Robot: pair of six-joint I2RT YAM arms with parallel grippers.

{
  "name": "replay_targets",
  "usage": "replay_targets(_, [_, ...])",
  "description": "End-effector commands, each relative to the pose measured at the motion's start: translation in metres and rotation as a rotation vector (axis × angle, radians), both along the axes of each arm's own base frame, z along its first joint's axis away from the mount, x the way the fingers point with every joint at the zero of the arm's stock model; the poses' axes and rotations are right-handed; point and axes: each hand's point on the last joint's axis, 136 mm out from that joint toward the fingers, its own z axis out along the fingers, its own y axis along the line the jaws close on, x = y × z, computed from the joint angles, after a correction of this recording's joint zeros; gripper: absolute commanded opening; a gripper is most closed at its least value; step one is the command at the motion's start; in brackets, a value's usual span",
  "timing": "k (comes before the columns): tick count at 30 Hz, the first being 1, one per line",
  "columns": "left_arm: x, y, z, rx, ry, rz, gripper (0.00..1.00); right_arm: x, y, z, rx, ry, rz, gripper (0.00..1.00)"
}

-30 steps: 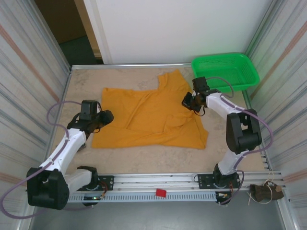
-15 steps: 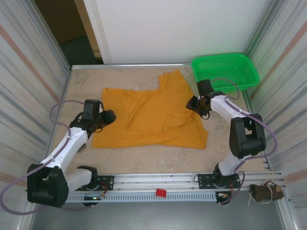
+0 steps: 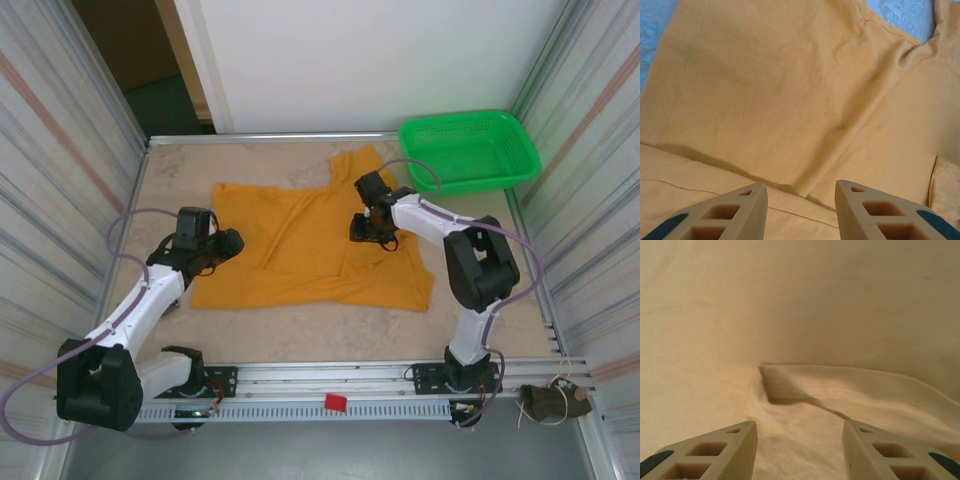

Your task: Fold the inside-out t-shirt

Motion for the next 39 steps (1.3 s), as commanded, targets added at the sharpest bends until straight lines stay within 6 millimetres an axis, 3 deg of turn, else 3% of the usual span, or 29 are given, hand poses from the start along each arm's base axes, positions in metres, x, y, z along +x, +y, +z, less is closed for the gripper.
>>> replay_targets(1, [-0.001,0.0,0.002,-0.003,-0.016,0.009,0.4,-0.007,-0.001,-0.015,-0.08,0.049,0.056,0.47])
replay_targets(4, [0.0,-0.001,0.002,-0.006,-0.019,0.007,0.4,-0.009,0.005,-0.024,-0.089,0.064,0.071,0.46])
replay_targets(7, [0.0,-0.002,0.0,-0.011,-0.017,0.007,0.4,-0.01,0.007,-0.031,-0.096,0.077,0.078,0.39])
replay_targets(12, [0.0,-0.002,-0.004,-0.014,-0.013,0.012,0.4,-0.008,0.011,-0.029,-0.084,0.08,0.088,0.0])
replay_targets(20, [0.002,-0.004,-0.004,-0.024,-0.013,0.006,0.4,0.005,0.025,0.017,-0.03,-0.028,0.103,0.0])
replay_targets(24, [0.002,-0.005,-0.006,-0.03,-0.007,0.005,0.4,0.015,0.033,0.014,-0.035,-0.02,0.106,0.0])
replay_targets(29, [0.0,-0.005,-0.008,-0.034,-0.002,0.006,0.4,0.024,0.043,-0.004,-0.028,0.0,0.106,0.01])
replay_targets(31, [0.0,-0.006,-0.007,-0.035,0.0,0.003,0.4,0.023,0.04,-0.005,-0.043,0.007,0.099,0.39])
replay_targets(32, [-0.001,-0.006,-0.007,-0.035,0.001,0.002,0.4,0.022,0.038,-0.002,-0.044,0.001,0.096,0.44])
replay_targets(35, [-0.002,-0.005,-0.006,-0.029,-0.003,0.0,0.4,0.019,0.023,0.018,-0.036,-0.04,0.071,0.44])
replay_targets(39, [-0.003,-0.004,-0.004,-0.026,-0.006,0.001,0.4,0.014,-0.02,0.041,-0.029,-0.089,-0.015,0.43])
